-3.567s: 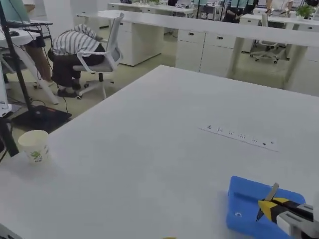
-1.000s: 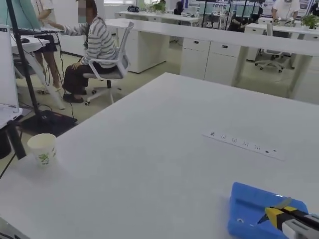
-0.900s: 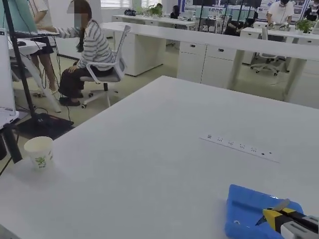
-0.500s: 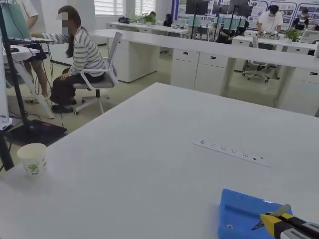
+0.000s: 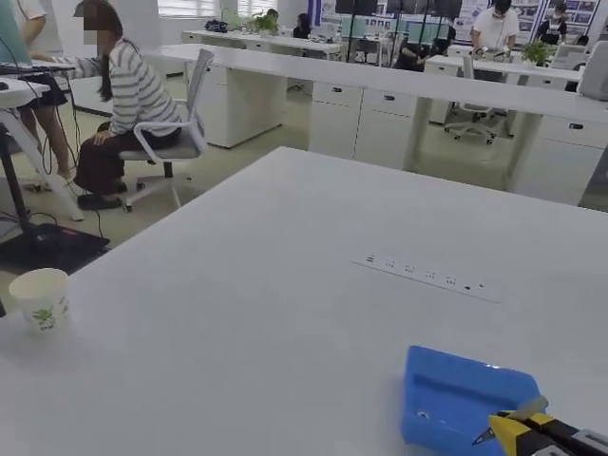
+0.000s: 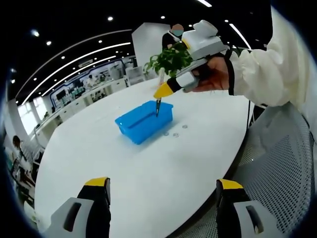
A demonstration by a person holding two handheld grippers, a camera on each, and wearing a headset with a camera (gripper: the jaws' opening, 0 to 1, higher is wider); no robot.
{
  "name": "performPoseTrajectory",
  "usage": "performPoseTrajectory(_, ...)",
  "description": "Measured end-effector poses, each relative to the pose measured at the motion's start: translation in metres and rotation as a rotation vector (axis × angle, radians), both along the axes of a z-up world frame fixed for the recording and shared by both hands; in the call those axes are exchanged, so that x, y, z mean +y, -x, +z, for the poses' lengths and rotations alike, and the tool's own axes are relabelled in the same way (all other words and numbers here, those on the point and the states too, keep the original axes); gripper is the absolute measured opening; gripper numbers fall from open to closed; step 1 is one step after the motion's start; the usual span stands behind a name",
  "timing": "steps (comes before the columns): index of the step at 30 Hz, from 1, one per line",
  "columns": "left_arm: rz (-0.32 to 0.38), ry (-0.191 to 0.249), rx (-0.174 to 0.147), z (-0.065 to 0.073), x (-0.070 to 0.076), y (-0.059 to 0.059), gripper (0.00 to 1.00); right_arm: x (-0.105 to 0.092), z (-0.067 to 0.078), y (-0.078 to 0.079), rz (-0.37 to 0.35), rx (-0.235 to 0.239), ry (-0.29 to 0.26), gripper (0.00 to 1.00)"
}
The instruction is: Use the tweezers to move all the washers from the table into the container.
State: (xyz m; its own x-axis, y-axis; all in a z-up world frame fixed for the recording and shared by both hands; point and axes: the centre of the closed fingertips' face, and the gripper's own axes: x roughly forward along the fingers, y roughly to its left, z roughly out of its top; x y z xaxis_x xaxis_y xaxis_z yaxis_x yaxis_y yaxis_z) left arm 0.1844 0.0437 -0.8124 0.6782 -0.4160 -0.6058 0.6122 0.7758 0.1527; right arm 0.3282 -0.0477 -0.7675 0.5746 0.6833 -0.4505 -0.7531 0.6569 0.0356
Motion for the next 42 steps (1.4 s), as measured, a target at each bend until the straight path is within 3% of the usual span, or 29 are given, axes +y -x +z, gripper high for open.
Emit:
performPoseTrajectory(8,-0.002,0.002,0.003,0.000,0.000,0.000,0.90,-0.005,-0.020,0.008,-0.011,0.031,0.035,0.03)
performPoseTrajectory(21,0.001,-0.001,0.013,-0.002,0.001,0.000,0.89,-0.010,-0.046,-0.001,-0.029,0.073,0.069,0.03)
performPoseTrajectory(33,-0.009,-0.002,0.037,-0.005,-0.001,0.002,0.88,-0.011,-0.056,-0.006,-0.035,0.092,0.081,0.03)
performPoseTrajectory(36,-0.012,-0.004,0.034,-0.005,-0.001,0.002,0.88,-0.011,-0.061,-0.007,-0.024,0.079,0.113,0.02)
performPoseTrajectory(42,-0.013,-0.003,0.034,-0.005,-0.001,0.002,0.88,-0.008,-0.058,-0.006,-0.013,0.070,0.121,0.02)
